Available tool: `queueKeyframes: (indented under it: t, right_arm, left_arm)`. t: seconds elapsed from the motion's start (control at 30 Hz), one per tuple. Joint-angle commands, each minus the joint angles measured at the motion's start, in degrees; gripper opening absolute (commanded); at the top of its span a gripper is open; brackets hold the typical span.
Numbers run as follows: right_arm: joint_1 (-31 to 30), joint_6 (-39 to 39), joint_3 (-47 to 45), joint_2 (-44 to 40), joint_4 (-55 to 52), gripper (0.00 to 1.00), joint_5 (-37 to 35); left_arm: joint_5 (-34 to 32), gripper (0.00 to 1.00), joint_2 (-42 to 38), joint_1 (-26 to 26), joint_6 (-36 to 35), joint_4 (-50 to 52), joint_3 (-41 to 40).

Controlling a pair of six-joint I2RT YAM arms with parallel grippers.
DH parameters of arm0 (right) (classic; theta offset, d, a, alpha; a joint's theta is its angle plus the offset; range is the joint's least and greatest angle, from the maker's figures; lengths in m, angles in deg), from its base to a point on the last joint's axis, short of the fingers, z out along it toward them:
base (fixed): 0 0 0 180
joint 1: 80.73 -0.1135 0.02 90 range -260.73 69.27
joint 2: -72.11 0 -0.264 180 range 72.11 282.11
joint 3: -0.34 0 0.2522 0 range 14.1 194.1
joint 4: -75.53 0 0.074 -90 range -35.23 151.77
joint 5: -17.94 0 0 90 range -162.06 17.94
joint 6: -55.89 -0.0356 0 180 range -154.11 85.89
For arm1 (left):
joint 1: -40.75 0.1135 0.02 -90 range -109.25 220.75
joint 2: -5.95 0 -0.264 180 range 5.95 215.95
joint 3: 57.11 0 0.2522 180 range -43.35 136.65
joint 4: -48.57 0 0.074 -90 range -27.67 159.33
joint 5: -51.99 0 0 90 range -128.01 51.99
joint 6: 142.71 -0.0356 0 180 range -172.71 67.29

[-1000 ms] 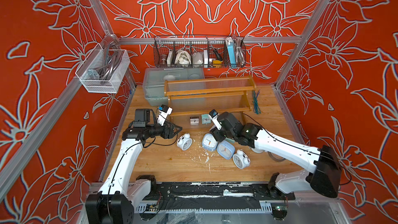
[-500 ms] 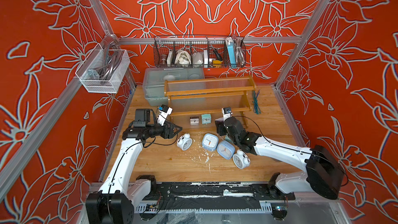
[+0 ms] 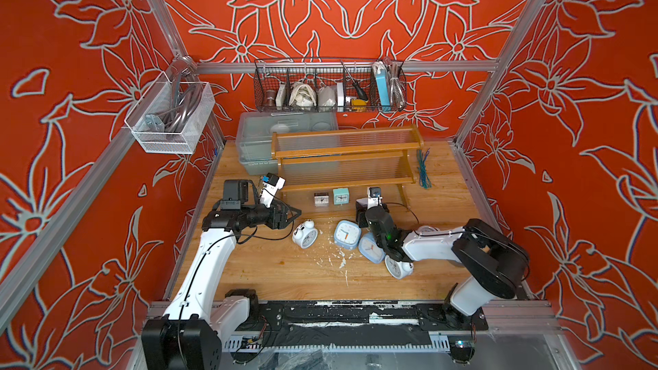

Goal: Place the alarm clocks on the shelf by style
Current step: Place the alarm on the shelf.

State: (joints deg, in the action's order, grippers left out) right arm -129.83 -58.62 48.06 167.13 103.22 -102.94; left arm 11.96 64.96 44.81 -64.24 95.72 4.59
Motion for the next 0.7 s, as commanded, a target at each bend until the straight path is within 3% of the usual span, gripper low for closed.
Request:
queueKeyframes:
  t: [0.0,0.67]
  right_arm:
    - [0.2,1.7,0.1,3.1,11.7,0.48,-3.2]
    - [5.2,1.7,4.8,10.7,14.0,0.48,0.8]
  left_arm:
    - [0.2,0.66,0.1,-0.2,-0.3,-0.3,-0.6]
    - [-0.1,0.66,0.0,-0.2,-0.4,-0.2,-0.6]
